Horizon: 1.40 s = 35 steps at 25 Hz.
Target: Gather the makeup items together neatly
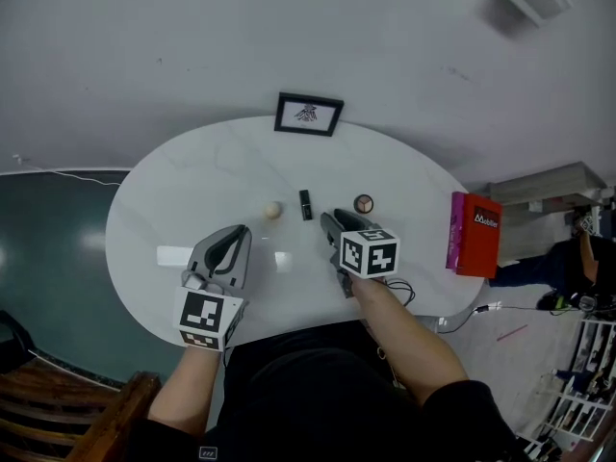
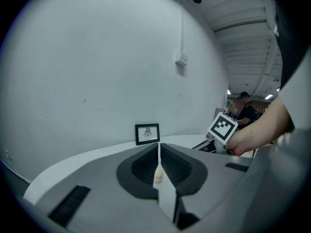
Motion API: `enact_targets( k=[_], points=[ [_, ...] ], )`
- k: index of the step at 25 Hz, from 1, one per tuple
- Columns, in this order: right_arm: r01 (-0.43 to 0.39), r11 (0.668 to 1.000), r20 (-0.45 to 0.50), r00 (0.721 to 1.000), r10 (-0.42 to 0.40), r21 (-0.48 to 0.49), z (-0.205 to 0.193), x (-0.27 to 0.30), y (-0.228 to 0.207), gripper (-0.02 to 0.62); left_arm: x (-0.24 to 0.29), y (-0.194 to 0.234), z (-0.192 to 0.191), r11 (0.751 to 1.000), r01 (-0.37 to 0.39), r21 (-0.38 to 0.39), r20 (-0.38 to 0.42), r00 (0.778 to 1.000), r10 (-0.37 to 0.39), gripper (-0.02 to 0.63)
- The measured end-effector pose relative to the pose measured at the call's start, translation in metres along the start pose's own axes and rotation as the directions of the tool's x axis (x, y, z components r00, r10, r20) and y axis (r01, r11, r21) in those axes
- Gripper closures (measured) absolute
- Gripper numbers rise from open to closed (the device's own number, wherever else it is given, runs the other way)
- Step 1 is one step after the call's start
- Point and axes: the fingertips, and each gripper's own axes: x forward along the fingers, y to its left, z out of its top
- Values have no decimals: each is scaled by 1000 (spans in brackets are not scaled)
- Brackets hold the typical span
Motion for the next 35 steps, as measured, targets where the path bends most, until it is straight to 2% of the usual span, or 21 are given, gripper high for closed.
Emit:
enact_targets(
  k=[7,13,16,20,23,27,30,33,35],
  points=[
    [-31,998,153,987,38,-52,45,-53,-26,479,14,-24,24,1000,-18,25,15,1000,17,583],
    [-58,990,257,962,89,-127,64,-104,-53,495,24,-53,41,997,-75,17,36,997,74,584],
    [-86,984,249,961,122,-153,61,-113,-62,499,24,-62,44,993,-115,10,38,993,115,584],
    [-146,977,192,966,175,-157,47,-96,-57,497,20,-71,40,988,-157,0,25,987,157,584],
    [-153,971,205,960,191,-185,51,-91,-54,497,19,-77,40,985,-175,4,24,984,175,584],
    [-109,959,320,928,193,-261,79,-117,-61,497,17,-80,44,981,-195,8,37,980,195,584],
    [-45,949,426,886,183,-313,104,-150,-72,499,15,-82,53,979,-205,17,56,977,204,584],
    [8,934,505,843,186,-357,119,-184,-82,552,13,-85,65,976,-215,34,84,974,211,586],
    [14,930,524,829,194,-367,122,-199,-89,558,13,-88,72,974,-222,40,98,971,217,589]
  ],
)
